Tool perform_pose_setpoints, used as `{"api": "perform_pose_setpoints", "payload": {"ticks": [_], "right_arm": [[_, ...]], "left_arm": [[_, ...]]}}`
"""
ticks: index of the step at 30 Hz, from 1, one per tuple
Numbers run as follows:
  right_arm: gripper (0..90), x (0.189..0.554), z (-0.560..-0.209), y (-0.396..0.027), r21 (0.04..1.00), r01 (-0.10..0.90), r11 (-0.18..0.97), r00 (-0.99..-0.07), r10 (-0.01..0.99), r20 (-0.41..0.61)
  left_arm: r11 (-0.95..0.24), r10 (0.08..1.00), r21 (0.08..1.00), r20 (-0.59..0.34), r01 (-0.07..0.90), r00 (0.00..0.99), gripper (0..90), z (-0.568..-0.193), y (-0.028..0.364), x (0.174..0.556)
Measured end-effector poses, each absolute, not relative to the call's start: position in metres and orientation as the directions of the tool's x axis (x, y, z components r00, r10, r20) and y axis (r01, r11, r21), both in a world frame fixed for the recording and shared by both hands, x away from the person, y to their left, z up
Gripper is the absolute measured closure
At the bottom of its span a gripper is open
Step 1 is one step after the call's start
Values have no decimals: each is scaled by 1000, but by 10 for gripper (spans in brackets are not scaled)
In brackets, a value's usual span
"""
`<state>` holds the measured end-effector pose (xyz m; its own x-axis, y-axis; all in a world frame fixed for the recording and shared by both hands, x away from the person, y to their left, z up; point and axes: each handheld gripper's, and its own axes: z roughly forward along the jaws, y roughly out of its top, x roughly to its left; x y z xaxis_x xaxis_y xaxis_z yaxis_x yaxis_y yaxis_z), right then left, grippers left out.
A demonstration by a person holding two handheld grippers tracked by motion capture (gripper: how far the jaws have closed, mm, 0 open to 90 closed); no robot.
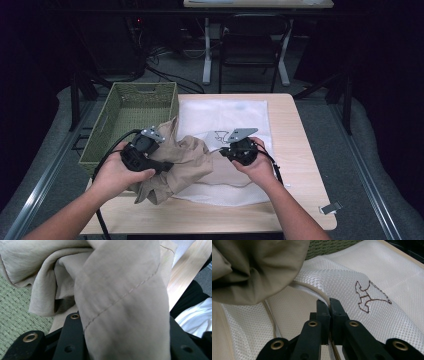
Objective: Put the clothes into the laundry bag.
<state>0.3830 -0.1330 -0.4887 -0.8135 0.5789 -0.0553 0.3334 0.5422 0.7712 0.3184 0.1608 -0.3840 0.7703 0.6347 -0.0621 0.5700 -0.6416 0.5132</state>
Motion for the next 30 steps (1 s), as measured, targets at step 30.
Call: {"api": "perform_pose_setpoints", "payload": {"ticks": [30], "right_arm": [[878, 402, -458, -134, 792, 331, 512, -815, 578, -33]], "left_arm": [[-644, 637, 514, -51, 567, 769, 622, -381, 163, 315]]}}
